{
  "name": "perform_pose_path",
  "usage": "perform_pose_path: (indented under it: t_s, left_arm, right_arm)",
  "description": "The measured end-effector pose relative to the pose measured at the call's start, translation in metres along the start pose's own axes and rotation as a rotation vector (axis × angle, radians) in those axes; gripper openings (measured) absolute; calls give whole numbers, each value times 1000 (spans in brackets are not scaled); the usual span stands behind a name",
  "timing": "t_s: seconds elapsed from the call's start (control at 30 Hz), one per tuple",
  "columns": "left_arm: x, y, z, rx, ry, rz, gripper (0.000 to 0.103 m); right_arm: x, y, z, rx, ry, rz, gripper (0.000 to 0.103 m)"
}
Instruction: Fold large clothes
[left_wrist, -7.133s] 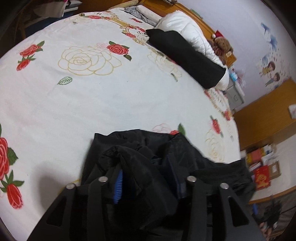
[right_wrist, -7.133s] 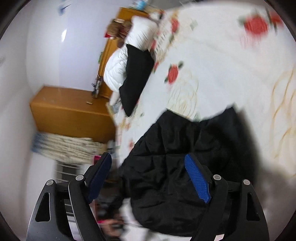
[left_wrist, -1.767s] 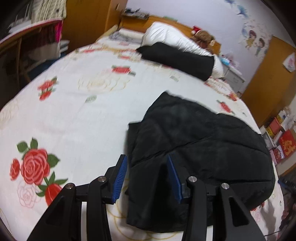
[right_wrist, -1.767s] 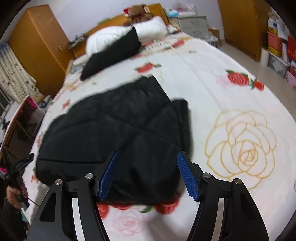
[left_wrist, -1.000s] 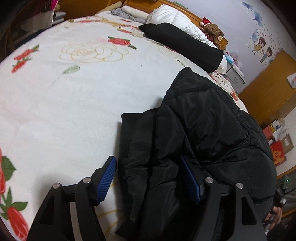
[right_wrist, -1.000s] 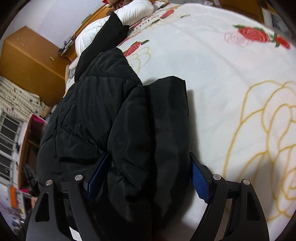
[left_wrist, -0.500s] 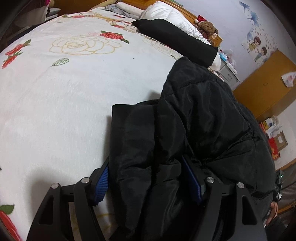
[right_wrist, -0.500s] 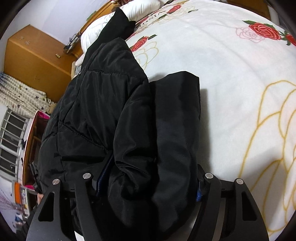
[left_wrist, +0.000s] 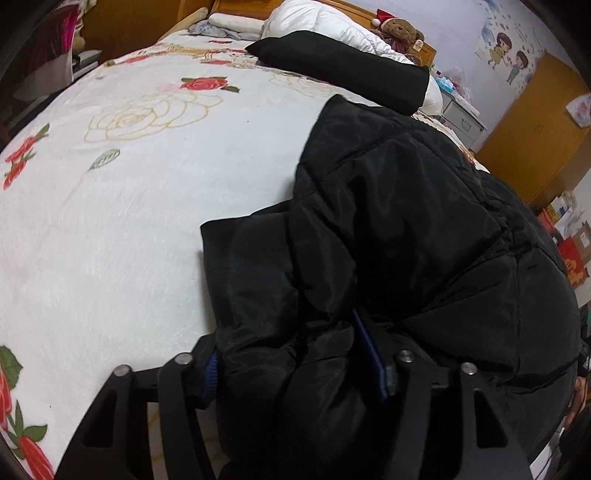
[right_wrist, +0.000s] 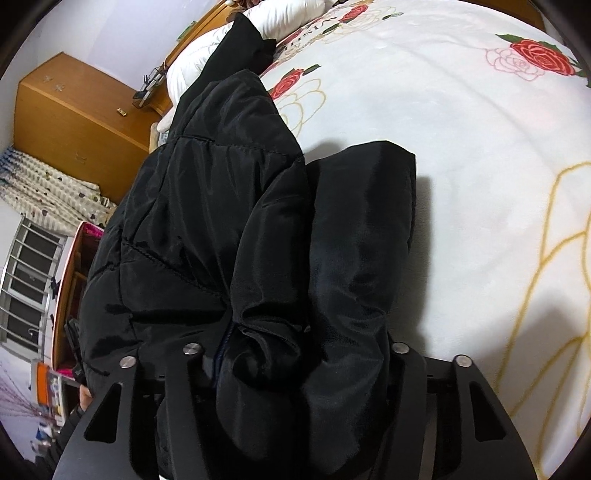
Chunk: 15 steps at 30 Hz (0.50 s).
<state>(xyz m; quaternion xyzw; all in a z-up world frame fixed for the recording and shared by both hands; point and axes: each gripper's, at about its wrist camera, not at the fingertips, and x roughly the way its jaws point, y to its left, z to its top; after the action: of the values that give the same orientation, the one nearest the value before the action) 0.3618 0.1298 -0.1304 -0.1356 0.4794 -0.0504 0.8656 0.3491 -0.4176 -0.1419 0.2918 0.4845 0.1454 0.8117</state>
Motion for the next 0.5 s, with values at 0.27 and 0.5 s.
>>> perform_pose_path:
  t_s: [0.27, 0.5]
  left_arm:
    - [-23, -29, 5, 104, -40, 140, 30]
    - [-59, -38, 13, 126, -95, 150, 26]
  right_arm:
    - [-20, 29, 0, -51, -27, -76, 30]
    - [-46, 49, 1, -72, -61, -90, 24]
